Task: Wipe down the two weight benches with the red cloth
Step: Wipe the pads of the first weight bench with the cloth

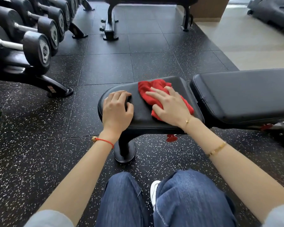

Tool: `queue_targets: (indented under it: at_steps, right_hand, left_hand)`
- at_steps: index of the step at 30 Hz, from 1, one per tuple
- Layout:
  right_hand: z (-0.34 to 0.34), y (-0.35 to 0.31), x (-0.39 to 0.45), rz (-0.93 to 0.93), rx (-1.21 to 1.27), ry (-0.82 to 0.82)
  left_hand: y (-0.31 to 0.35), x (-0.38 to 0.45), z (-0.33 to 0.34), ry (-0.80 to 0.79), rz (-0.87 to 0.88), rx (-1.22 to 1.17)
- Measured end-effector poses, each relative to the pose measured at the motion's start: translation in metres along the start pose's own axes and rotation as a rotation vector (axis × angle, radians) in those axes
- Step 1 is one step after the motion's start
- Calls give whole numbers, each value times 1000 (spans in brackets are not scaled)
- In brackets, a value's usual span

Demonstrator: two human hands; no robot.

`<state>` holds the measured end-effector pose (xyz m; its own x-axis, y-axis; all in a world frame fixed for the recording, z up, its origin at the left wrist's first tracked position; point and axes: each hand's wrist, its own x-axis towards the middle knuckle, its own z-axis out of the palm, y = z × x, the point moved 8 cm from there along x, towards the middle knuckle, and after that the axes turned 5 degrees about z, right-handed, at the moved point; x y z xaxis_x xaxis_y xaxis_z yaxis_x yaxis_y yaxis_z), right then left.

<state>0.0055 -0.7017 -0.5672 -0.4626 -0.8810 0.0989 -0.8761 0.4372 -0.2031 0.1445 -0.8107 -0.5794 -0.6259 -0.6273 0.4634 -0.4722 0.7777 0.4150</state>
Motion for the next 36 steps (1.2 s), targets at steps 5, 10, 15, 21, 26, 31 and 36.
queue_targets:
  at_steps: [5,10,15,21,26,31,36]
  right_hand:
    - [-15,32,-48,40,54,109]
    - [-18,80,10,259,40,84]
    - [-6,36,37,144,-22,37]
    - [-3,10,-17,-19,27,27]
    - [-3,7,-24,-18,25,2]
    - [-4,8,-26,9,31,-9]
    - [-5,8,-26,11,50,8]
  left_hand:
    - [-1,-1,0,11,4,-7]
    - [1,-2,0,9,-16,7]
    - [2,-1,0,-12,-8,18]
    - [4,-2,-1,-23,-4,18]
    - [5,-3,-1,-34,3,12]
    - [9,-4,-2,-47,-15,5]
    - [13,-3,-1,-46,-22,46]
